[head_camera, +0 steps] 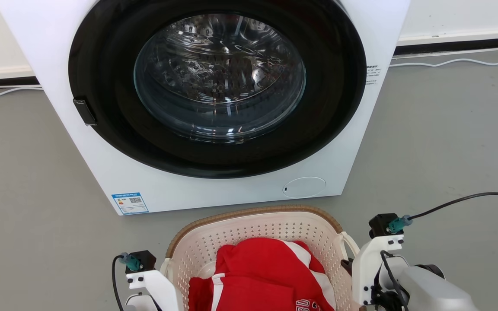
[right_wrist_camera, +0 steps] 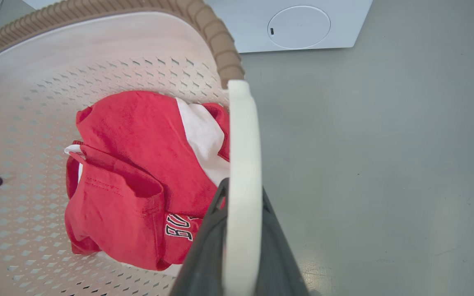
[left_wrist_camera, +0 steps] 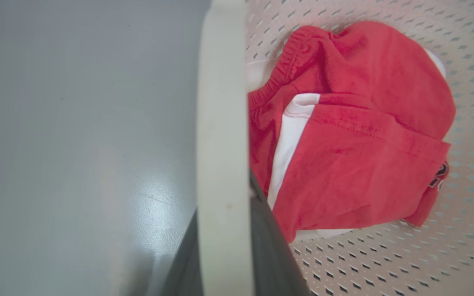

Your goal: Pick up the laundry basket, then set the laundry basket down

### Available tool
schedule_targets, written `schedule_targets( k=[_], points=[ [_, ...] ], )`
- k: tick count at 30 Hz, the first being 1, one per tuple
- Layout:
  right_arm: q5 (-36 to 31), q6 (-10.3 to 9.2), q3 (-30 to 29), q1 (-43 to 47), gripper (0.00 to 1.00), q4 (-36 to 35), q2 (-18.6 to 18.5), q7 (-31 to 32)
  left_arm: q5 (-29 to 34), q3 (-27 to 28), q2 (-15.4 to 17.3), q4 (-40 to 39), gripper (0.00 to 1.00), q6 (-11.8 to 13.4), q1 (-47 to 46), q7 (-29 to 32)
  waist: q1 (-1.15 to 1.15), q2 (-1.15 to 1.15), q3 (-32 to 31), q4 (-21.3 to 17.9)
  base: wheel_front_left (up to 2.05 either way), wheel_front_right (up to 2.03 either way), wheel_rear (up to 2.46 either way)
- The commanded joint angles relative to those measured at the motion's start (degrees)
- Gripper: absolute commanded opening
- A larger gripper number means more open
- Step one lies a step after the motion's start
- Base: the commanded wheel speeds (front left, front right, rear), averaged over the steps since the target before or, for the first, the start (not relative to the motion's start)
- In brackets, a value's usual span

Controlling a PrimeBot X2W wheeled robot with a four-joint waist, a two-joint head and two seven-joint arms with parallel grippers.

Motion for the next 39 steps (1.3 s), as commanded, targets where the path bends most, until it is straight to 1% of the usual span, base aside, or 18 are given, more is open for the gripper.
schedule_targets(
  k=[1, 26, 33, 39],
  points=[
    [0.52, 0.43, 0.73, -0.39, 0.0, -0.77, -0.65, -0.19, -0.42, 0.88, 1.61, -0.67, 0.0, -0.43, -0.93, -0.38, 0.0, 0.0, 0.04, -0.03, 0.0, 0.0, 0.0],
    [5.24, 0.43, 5.75, -2.64, 0.0, -0.36, -0.96, -2.6, -2.89, -1.46, 2.02, -0.53, 0.0, -0.43, -2.67, -1.7, 0.0, 0.0, 2.71, -0.17, 0.0, 0.0, 0.0],
    [5.89, 0.43, 6.64, -3.41, 0.0, -0.03, -0.84, -5.42, -3.04, -2.0, 2.39, -0.44, 0.0, -0.43, -3.83, -3.78, 0.0, 0.0, 5.01, -0.17, 0.0, 0.0, 0.0],
    [6.14, 0.43, 7.1, -4.73, 0.0, 0.34, -0.76, -9.14, -2.8, -2.47, 3.0, -0.41, 0.0, -0.43, -5.71, -6.77, 0.0, 0.0, 9.08, 0.11, 0.0, 0.0, 0.0]
  ],
)
